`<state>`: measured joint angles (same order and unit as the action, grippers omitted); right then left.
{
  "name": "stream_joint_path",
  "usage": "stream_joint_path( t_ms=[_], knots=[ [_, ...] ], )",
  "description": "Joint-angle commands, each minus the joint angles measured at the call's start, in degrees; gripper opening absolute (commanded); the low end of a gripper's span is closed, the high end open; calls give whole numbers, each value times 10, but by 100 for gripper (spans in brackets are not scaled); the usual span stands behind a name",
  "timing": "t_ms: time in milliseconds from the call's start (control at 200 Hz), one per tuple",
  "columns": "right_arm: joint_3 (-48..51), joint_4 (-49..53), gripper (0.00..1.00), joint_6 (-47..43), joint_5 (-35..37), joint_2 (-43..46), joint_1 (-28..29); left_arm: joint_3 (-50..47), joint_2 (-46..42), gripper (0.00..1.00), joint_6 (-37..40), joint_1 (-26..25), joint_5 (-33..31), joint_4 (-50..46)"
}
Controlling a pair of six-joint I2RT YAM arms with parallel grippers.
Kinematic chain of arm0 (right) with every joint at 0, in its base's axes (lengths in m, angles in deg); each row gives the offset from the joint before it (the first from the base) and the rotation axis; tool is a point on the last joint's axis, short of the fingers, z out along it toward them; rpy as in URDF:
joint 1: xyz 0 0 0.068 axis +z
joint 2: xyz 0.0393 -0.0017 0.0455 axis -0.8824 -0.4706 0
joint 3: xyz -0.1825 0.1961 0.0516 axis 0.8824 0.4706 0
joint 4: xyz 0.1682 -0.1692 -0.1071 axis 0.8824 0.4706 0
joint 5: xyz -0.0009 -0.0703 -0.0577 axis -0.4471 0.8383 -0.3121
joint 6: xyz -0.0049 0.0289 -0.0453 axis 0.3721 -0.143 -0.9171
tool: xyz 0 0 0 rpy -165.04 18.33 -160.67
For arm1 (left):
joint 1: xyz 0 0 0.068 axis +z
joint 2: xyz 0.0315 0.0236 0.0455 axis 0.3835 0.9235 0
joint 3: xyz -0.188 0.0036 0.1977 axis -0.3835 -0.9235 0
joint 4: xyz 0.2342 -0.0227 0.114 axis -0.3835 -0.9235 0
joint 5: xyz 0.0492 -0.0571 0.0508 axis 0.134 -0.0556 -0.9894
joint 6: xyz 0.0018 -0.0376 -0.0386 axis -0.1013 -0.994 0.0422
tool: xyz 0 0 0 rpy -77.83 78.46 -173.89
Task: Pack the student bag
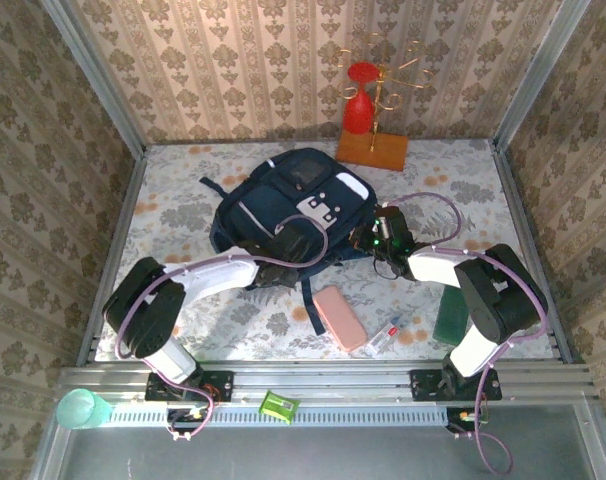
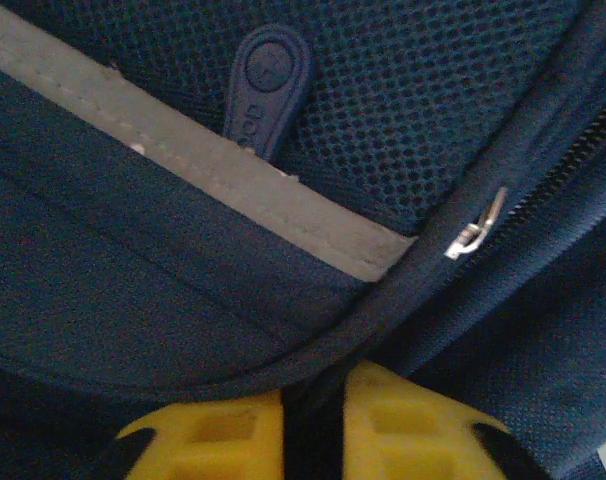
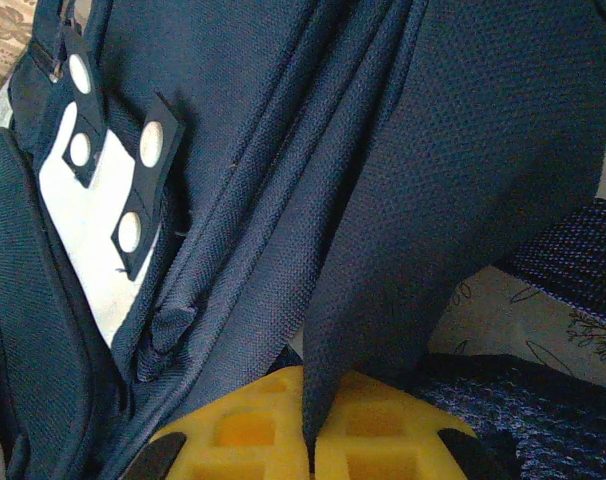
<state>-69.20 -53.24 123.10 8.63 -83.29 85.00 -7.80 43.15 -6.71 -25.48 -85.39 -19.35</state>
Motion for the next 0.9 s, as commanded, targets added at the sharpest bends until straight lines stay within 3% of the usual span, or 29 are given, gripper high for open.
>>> stream_joint_path(
  t_ms=[0,50,230,480,620,755,895],
  knots=[
    [11,-9,4,-9,-10,1,0,-13,-32,5,-5,10,29,-40],
    [13,-6,4,-12,-2,5,-2,-24,-63,0,-8,21,28,-32],
    [26,5,2,-20,25,21,-6,-79,-174,0,-24,75,51,2],
    [29,-1,0,-16,31,25,-6,-127,-200,0,-14,139,160,32],
    [26,-5,0,-21,19,25,-6,-118,-207,0,17,95,144,42],
    [21,-7,0,-21,8,18,-6,-90,-197,26,51,34,66,45],
    [21,-7,0,-20,3,13,-6,-71,-150,30,76,27,16,34]
  ],
)
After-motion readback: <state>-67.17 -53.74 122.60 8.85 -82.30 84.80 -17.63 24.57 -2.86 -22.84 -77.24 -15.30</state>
